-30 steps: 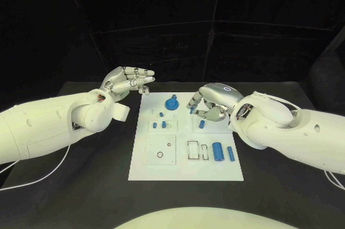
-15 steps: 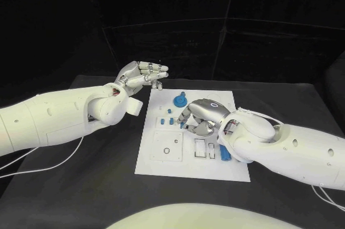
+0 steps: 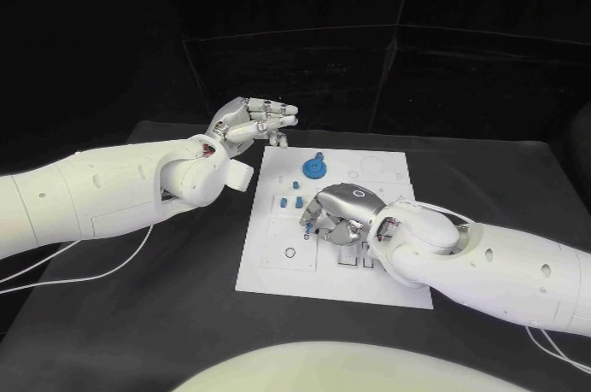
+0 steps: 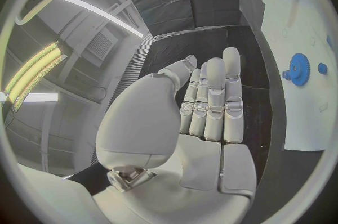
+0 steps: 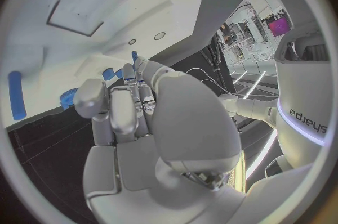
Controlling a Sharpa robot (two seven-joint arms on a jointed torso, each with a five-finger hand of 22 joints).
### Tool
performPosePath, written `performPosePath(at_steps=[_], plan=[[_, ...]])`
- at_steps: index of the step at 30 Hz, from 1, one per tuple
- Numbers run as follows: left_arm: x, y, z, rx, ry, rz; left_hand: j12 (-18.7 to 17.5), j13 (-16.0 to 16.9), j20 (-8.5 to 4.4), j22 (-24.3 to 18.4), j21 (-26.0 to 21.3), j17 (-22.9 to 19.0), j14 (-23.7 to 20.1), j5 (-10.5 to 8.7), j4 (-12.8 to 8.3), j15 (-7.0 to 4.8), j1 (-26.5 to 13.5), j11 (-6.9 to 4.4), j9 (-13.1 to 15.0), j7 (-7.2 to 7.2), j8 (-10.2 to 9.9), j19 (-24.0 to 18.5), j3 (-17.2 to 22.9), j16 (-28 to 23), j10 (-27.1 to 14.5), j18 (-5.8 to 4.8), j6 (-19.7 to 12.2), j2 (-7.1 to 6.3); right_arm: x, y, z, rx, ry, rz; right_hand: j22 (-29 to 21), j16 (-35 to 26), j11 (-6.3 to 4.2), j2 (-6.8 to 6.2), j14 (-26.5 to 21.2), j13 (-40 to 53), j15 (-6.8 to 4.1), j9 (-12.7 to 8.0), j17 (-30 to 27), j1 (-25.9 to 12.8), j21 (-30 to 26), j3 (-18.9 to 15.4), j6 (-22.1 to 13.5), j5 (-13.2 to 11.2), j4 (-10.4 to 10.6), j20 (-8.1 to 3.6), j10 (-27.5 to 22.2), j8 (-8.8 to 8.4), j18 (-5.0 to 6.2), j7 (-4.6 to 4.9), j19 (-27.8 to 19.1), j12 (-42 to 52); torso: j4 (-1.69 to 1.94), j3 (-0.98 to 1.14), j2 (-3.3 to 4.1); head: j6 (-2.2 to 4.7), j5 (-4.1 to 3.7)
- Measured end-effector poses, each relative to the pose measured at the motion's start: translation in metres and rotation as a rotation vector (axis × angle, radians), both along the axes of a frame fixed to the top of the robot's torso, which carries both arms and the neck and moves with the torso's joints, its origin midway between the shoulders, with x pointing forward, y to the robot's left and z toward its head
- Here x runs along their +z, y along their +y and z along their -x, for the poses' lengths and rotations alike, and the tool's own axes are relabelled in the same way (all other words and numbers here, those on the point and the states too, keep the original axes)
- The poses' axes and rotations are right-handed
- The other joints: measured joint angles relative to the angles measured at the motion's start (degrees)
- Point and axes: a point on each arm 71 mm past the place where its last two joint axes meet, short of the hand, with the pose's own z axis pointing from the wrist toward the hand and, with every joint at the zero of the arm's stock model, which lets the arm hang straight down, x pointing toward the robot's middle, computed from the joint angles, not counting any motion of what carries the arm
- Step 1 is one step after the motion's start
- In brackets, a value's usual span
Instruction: Assemble the parts on the task board
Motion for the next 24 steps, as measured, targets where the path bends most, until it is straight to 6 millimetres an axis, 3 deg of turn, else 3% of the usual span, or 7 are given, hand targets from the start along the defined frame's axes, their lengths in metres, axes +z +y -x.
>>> performPosePath(at_steps=[24], plan=[[-0.0001,-0.0007,-0.0005,0.001,0.002,0.003,0.00,0.00,0.00,0.01,0.00,0.01,0.00,0.00,0.00,0.00,-0.20,0.00,0.00,0.00,-0.02,0.00,0.00,0.00,0.00,0.00,0.00,-0.20,-0.0093,0.0035,-0.0014,0.013,0.005,0.037,0.05,0.00,0.00,0.00,0.00,-0.03,0.00,0.00,0.09,0.00,0.00,0.32,0.00,-0.01,-0.33,0.00,0.00,-0.20,0.00,0.00,0.00,-0.01,-0.01,-0.04,-0.02,-0.64,0.59]])
